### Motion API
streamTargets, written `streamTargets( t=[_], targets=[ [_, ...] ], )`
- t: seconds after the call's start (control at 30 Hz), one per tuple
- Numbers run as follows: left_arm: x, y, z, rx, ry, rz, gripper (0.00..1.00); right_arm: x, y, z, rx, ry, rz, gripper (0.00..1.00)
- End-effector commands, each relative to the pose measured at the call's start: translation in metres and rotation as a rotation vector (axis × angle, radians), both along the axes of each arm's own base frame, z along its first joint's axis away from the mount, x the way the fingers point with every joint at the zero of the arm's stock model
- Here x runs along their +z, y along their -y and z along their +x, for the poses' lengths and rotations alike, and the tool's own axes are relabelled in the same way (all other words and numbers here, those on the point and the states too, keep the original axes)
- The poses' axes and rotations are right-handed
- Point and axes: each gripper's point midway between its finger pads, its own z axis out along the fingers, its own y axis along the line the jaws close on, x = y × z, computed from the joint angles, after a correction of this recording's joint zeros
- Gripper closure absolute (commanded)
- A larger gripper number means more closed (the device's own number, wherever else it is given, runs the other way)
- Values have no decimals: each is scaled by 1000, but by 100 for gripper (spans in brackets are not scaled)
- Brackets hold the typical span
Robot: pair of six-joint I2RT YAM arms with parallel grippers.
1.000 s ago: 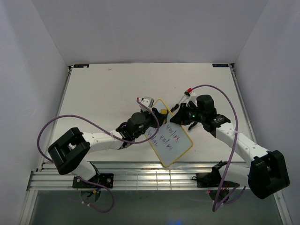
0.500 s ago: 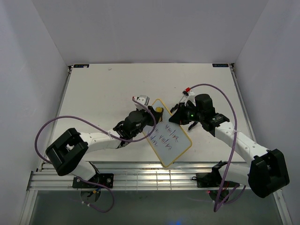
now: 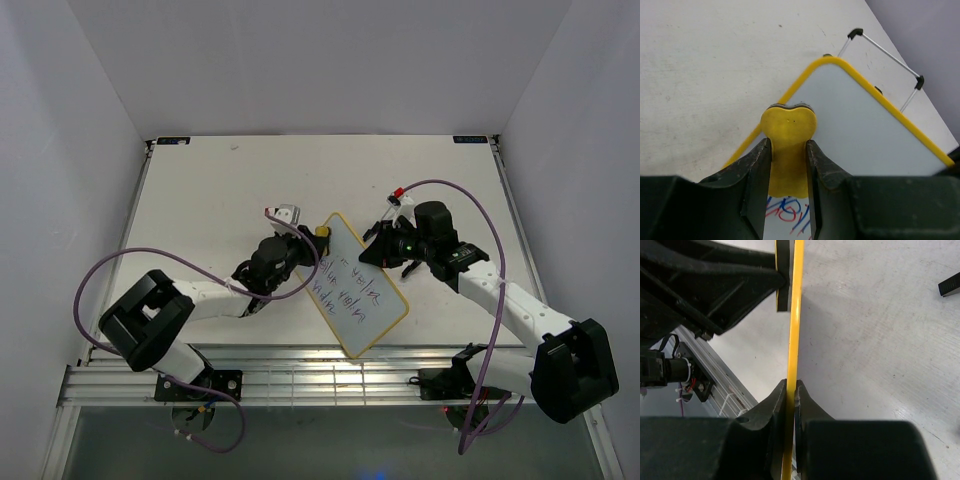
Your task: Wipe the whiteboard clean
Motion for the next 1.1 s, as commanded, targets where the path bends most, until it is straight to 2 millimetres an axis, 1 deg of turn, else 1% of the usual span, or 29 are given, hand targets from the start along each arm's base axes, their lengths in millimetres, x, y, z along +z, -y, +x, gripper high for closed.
streamTargets(
  t=[0.0,0.03,0.07,0.2,0.27,0.4,0.53,0.6,0.67,0.7,0.77,0.83,0.87,0.9,0.97,1.0,1.07],
  targets=[
    [-15,21,-40,-151,-9,5,88,62,-27,-7,131,165,153,92],
    [-15,28,-50,-174,-5,5,88,65,-28,-6,129,169,162,92],
    [-16,31,-55,-183,-4,6,88,66,-28,-5,130,171,165,92],
    [-15,49,-81,-235,14,3,88,65,-30,-3,123,161,167,92],
    [-12,52,-84,-230,16,-3,88,65,-32,-3,126,158,170,92],
    [1,69,-93,-266,41,-19,88,64,-35,-7,140,153,171,92],
    [-2,78,-98,-283,21,-28,87,69,-37,-10,143,161,183,92],
    [-6,78,-96,-274,17,-17,87,75,-38,-13,149,170,188,92],
    [-9,75,-92,-248,12,1,87,77,-39,-14,154,174,189,92],
    [-9,70,-85,-208,18,11,88,77,-39,-15,154,173,188,92],
    [-12,62,-80,-178,14,31,88,76,-39,-16,154,172,184,92],
    [-13,51,-69,-141,11,38,87,74,-38,-17,154,167,180,92],
    [-18,45,-67,-126,2,53,87,74,-39,-17,154,169,180,92],
    [-16,36,-58,-93,4,54,87,73,-39,-18,156,166,179,92],
    [-18,26,-51,-71,-9,51,87,73,-39,-18,156,166,178,92],
    [-18,16,-44,-45,-13,46,87,72,-39,-19,158,163,177,92],
    [-17,10,-41,-36,-13,42,87,70,-41,-19,159,158,174,92]
  ],
)
